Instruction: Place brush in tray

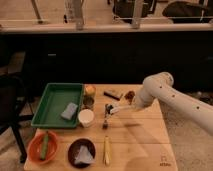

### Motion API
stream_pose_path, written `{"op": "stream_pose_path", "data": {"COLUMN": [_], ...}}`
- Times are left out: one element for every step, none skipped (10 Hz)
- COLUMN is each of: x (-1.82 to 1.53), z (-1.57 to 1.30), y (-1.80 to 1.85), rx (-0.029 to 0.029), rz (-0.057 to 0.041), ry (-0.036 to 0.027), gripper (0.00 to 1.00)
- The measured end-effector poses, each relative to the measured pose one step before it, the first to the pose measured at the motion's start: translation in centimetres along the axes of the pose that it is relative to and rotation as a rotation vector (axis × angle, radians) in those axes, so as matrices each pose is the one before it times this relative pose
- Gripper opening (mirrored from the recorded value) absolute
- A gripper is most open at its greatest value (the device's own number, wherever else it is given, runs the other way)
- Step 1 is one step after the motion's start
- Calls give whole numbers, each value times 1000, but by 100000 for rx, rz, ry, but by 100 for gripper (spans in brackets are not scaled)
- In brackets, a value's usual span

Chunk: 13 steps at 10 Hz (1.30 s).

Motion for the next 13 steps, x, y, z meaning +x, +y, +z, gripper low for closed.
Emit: {"op": "stream_pose_path", "data": {"x": [-1239,-1332,-1192,-1680,-1263,-285,20,165,-54,-162,29,2,-14], "z": [-515,-287,-178,-316,-76,-95,3,-60,14,51,-6,-10,9], "y": [-381,-470,-553,-1043,-903,-197,86,115,-36,-136,12,4,-13], "rx": [-901,-1647,-1607,-2449,-1528,-697,-364,122,-1,-6,24,15,-1], "rz": [-6419,-7242,-6034,-8595,-5702,-1832,-81,353,-68,-332,45,21,-29], "ry": [-1028,-711,-422,-400,-521,30,18,77,-71,-77,31,-10,-12], "gripper": [0,0,0,0,0,0,0,0,0,0,0,0,0]}}
